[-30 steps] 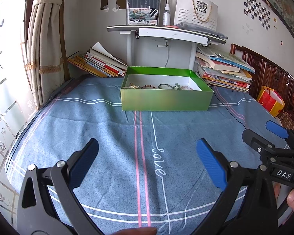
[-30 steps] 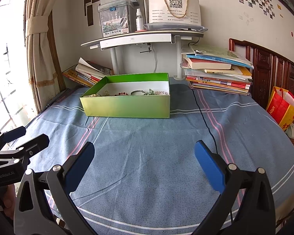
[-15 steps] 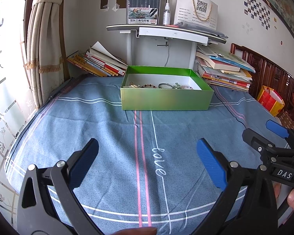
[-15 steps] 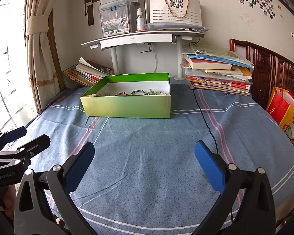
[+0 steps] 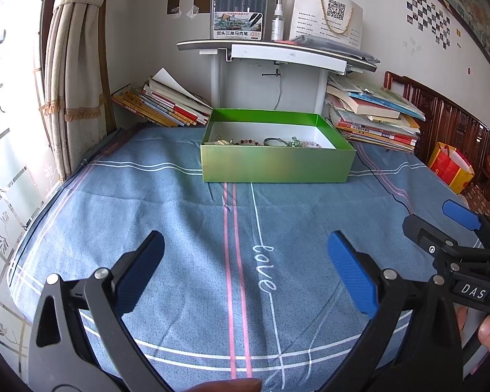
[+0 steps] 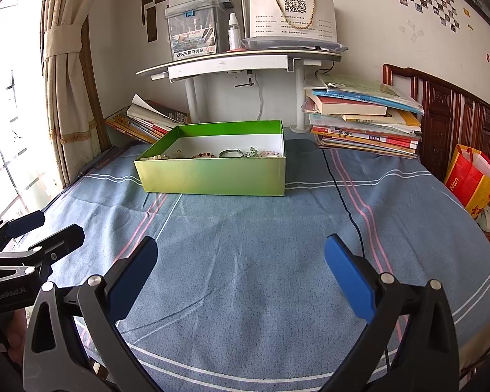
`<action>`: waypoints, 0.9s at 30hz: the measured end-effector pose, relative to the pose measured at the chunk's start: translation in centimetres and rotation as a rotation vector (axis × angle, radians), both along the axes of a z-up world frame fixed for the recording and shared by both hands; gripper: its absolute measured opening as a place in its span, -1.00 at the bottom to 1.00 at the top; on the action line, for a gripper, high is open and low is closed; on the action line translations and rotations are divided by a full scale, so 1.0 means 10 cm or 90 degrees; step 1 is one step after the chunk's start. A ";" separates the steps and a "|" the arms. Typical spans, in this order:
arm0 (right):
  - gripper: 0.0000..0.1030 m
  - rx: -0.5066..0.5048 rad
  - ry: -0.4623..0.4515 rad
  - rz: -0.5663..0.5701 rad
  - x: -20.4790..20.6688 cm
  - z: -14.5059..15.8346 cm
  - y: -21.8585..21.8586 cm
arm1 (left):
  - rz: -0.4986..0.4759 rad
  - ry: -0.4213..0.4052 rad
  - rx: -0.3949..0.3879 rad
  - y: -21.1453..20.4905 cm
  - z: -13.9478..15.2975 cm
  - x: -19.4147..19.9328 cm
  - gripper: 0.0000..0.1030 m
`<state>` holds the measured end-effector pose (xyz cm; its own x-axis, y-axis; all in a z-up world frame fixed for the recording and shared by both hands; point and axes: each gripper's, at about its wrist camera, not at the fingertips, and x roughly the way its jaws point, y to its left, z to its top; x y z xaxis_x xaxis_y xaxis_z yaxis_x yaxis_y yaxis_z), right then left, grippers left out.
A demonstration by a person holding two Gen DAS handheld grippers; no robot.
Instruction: Organize jewelry
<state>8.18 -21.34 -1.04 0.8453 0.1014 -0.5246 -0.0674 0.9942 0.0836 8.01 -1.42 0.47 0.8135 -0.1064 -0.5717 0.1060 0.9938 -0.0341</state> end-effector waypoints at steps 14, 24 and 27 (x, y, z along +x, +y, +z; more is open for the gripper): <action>0.93 0.001 0.003 -0.001 0.00 -0.03 0.00 | -0.002 0.000 0.001 -0.03 -0.01 -0.01 0.92; 0.93 0.001 0.005 -0.001 0.00 -0.04 0.00 | -0.002 0.000 0.002 -0.04 -0.02 -0.01 0.92; 0.93 0.001 0.007 -0.001 0.01 -0.05 0.00 | -0.002 0.001 0.004 -0.04 -0.04 -0.01 0.92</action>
